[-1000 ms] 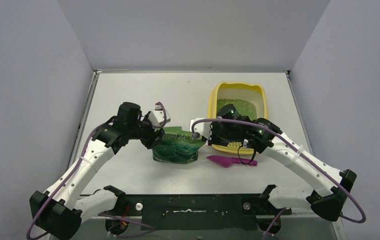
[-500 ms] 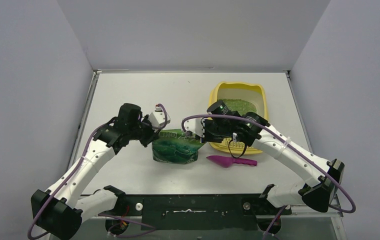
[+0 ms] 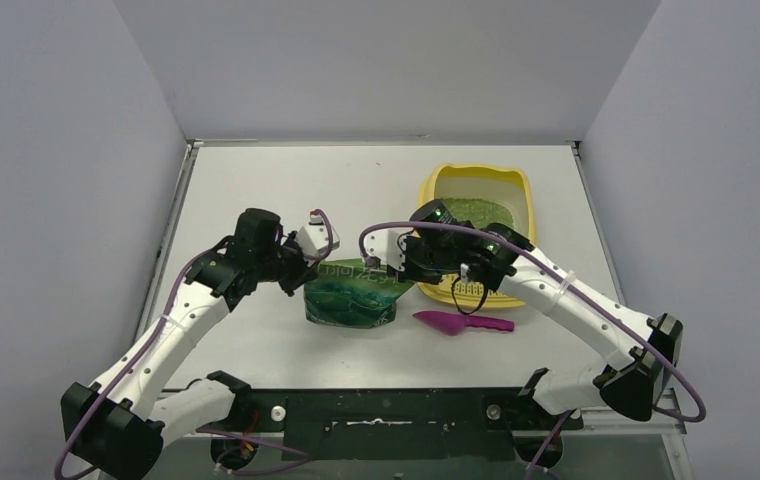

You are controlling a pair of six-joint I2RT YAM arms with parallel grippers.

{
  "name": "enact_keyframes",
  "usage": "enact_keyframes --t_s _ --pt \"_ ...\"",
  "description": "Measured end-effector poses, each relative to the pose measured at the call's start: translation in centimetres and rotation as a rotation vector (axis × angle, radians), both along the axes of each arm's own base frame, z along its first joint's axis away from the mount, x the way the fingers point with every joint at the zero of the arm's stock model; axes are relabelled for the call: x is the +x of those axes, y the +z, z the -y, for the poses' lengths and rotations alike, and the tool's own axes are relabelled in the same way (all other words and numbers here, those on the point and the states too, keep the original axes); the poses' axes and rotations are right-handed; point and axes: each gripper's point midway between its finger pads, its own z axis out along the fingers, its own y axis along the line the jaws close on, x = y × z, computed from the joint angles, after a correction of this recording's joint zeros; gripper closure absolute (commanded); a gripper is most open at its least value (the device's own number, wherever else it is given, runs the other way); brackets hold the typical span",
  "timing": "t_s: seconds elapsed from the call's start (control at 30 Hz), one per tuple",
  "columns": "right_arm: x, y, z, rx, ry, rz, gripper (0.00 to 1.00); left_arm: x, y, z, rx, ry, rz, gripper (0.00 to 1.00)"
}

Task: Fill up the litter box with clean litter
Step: Clamp the cat litter bag at the center of the board.

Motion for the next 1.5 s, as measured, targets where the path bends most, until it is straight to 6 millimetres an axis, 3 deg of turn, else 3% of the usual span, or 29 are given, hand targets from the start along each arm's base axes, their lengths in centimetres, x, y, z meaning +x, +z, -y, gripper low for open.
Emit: enact_keyframes --t_s 0.3,1.1,1.2,1.43,1.5 --pt "0.1 -1.6 -0.8 -0.021 -0.001 -0.052 1.00 -0.1 0.0 0.0 -0.002 -0.002 -0.001 1.00" --pt "1.0 -2.2 -3.7 0.043 0.003 -0.082 0.99 -0.1 -0.1 0.0 -0.003 -0.004 -0.004 1.00" --pt "1.0 -1.9 -4.1 0.065 0.011 -0.083 0.93 -0.1 -0.1 0.1 -0.003 -0.004 -0.005 1.00" --pt "1.0 -1.8 -4.6 0.092 0.000 -0.093 0.65 -0.2 -0.1 0.1 -0.004 -0.005 -0.005 1.00" --pt "0.9 -1.9 -4.6 0.094 -0.003 -0.100 0.62 -0.1 0.0 0.1 -0.005 -0.005 -0.004 1.00"
